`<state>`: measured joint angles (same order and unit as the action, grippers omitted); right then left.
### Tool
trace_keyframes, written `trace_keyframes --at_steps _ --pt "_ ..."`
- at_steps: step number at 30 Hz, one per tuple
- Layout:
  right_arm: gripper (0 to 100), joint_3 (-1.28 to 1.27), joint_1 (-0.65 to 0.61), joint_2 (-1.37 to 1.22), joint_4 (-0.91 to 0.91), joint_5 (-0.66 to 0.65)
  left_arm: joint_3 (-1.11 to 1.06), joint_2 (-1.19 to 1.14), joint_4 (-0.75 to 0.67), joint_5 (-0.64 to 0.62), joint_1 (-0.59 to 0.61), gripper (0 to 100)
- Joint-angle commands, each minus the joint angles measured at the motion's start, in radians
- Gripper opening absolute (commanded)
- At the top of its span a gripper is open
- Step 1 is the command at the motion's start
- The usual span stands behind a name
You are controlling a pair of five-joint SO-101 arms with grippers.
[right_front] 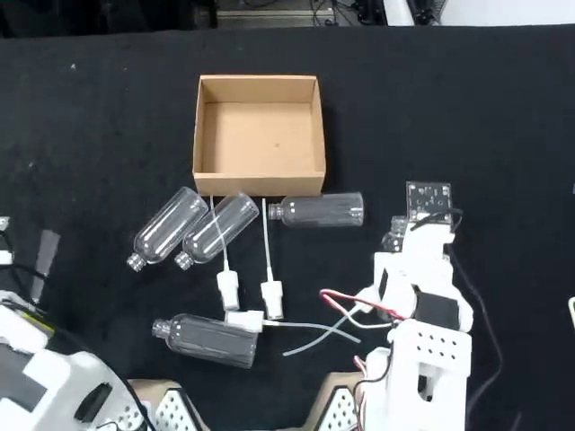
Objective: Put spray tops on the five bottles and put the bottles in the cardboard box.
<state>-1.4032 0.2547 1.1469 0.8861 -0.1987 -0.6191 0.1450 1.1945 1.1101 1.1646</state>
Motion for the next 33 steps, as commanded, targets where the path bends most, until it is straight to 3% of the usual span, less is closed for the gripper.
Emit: trace_keyframes --at_steps 1,7,13,17,26,33 --pt "1.1 0.001 -0.015 0.030 -0.029 -0.003 0.134 -0.034 -0.005 0.012 0.010 28" --pt "1.1 -0.001 -0.015 0.030 -0.029 -0.003 0.174 -0.068 -0.028 0.031 0.061 28" --pt "1.1 -0.001 -0.015 0.030 -0.029 -0.003 0.134 -0.107 -0.048 0.233 0.120 28" --pt "1.1 -0.001 -0.015 0.030 -0.029 -0.003 0.150 -0.121 -0.110 0.241 0.140 27" --pt "1.1 -0.001 -0.015 0.030 -0.029 -0.003 0.156 -0.176 -0.456 0.000 0.139 27" --pt "1.1 -0.001 -0.015 0.030 -0.029 -0.003 0.171 -0.169 -0.468 -0.267 0.111 27"
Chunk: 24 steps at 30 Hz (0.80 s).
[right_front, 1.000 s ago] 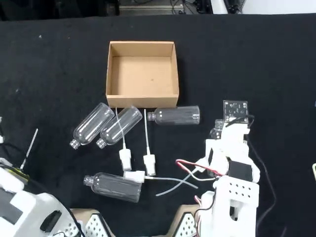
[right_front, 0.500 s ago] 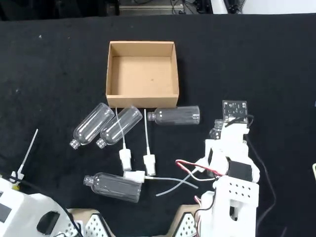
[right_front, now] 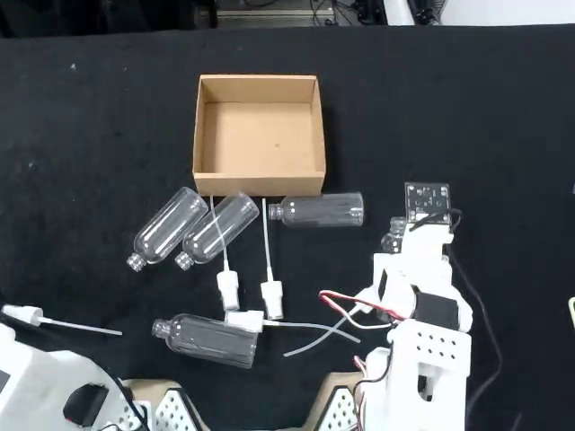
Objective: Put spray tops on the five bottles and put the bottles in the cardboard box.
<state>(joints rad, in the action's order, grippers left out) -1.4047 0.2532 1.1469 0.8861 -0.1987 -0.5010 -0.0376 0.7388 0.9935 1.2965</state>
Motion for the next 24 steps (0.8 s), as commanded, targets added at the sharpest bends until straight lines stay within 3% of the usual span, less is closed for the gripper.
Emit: trace_keyframes --at_steps 1,7,11,16,24 --pt "1.1 0.001 -0.014 0.030 -0.029 -0.003 0.073 0.028 0.025 -0.193 -0.018 27" --pt "1.1 0.002 -0.014 0.030 -0.029 -0.003 0.246 0.107 0.531 -0.405 -0.038 27" --pt "1.1 0.002 -0.014 0.030 -0.029 -0.003 0.252 0.083 0.703 -0.569 -0.097 27" --pt "1.1 0.002 -0.014 0.030 -0.029 -0.003 0.205 -0.017 0.684 -0.799 -0.130 27" --pt "1.1 0.002 -0.014 0.030 -0.029 -0.005 0.196 -0.097 0.529 -0.873 -0.133 27"
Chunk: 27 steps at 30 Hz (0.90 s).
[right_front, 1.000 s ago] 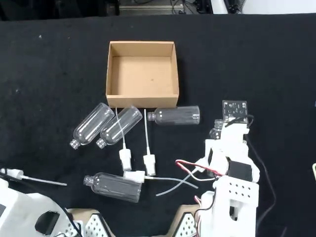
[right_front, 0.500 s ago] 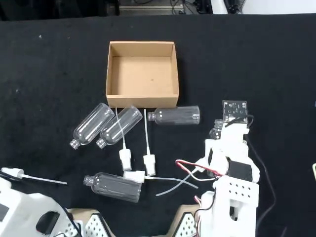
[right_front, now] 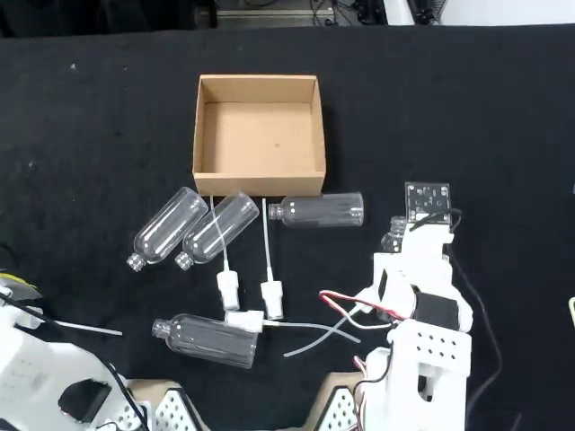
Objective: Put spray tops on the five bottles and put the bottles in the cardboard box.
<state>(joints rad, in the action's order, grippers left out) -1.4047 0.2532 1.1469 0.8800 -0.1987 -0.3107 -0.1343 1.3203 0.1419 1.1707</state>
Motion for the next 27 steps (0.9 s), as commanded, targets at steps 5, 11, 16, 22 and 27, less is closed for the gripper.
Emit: trace_keyframes --at_steps 5,11,16,22,27 --pt "1.1 0.004 -0.014 0.030 -0.023 -0.005 -0.070 0.009 -0.060 -0.021 -0.022 27" --pt "1.1 0.002 -0.014 0.030 -0.023 -0.005 -0.173 0.009 -0.204 -0.023 -0.031 27" --pt "1.1 0.002 -0.014 0.030 -0.023 -0.005 -0.174 0.011 -0.206 -0.023 -0.035 14" --pt "1.1 0.002 -0.014 0.030 -0.023 -0.005 -0.170 0.011 -0.198 -0.018 -0.041 11" --pt "1.1 0.002 -0.014 0.030 -0.023 -0.005 -0.022 0.011 -0.078 0.051 -0.053 11"
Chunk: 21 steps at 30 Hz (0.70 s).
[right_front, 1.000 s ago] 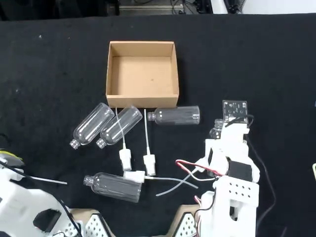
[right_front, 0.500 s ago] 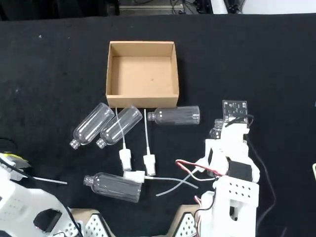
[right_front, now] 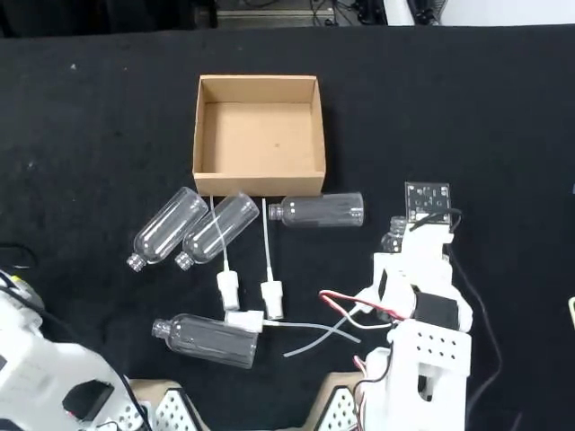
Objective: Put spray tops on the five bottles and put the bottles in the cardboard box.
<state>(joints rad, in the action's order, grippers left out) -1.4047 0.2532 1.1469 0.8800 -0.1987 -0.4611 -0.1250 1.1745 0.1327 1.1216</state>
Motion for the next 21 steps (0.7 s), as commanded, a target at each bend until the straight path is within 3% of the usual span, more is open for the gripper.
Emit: trace_keyframes --at_steps 1,9,16,21 --pt "1.1 0.002 -0.014 0.030 -0.023 -0.005 0.176 0.002 0.094 0.081 -0.004 11" --pt "1.1 0.039 -0.012 0.031 -0.015 0.005 0.541 0.064 0.368 0.092 -0.010 11" --pt "1.0 0.219 -0.035 0.031 0.028 0.003 0.532 0.311 0.384 0.029 -0.010 8" --pt "1.0 0.401 -0.222 0.031 0.063 0.025 0.495 0.471 0.385 -0.075 -0.120 3"
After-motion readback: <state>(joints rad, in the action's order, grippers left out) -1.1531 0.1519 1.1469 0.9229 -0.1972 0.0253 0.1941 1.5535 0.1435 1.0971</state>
